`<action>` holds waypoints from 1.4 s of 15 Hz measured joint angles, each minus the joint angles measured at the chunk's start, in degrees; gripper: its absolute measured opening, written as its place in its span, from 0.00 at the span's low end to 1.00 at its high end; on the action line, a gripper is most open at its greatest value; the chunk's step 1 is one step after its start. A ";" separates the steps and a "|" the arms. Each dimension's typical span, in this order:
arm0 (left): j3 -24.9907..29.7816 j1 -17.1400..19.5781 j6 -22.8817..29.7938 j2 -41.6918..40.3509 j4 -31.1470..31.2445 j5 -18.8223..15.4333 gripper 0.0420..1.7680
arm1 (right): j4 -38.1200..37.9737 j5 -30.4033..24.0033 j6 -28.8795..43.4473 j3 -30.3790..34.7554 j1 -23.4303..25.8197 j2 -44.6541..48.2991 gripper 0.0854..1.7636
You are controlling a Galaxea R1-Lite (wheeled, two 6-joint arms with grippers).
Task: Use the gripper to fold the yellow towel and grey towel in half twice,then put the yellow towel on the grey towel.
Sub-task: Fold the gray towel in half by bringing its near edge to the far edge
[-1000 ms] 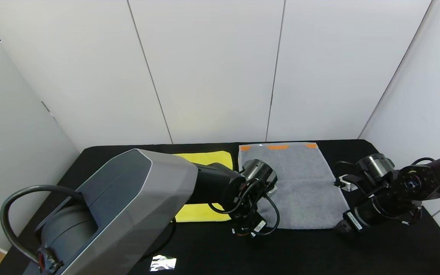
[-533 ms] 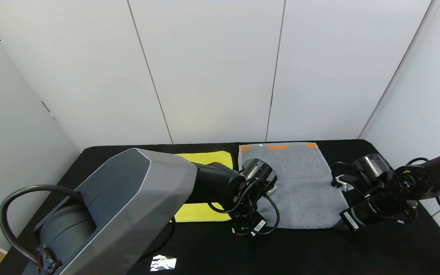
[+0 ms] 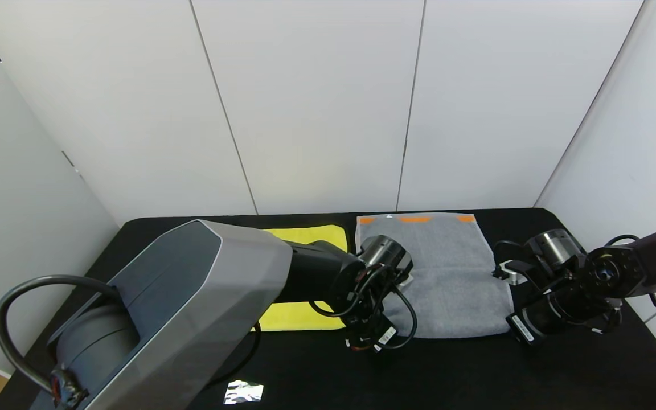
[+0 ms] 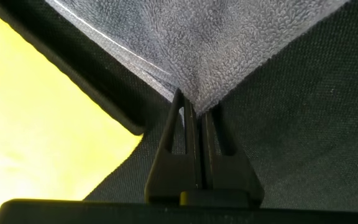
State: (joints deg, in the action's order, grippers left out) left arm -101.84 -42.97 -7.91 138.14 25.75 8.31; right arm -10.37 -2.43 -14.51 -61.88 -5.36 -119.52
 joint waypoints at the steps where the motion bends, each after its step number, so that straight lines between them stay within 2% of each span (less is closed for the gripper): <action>1: 0.00 0.00 0.01 -0.05 0.00 0.00 0.05 | -0.10 0.05 0.00 0.04 -0.01 0.13 0.02; 6: 0.52 0.09 0.50 -0.71 0.24 0.00 0.05 | -0.65 -0.15 0.15 0.59 -0.26 2.07 0.02; 11: 1.38 -0.52 2.91 -2.23 4.94 -0.09 0.04 | -7.06 -0.88 0.41 1.38 -1.22 5.29 0.02; 21: 12.20 -2.80 2.94 -12.79 5.53 -0.06 0.04 | -8.48 -1.21 0.48 9.26 -3.43 14.80 0.02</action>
State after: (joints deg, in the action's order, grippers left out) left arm -89.64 -45.78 -4.97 125.36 31.28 8.25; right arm -18.86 -3.63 -14.03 -52.61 -8.79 -104.72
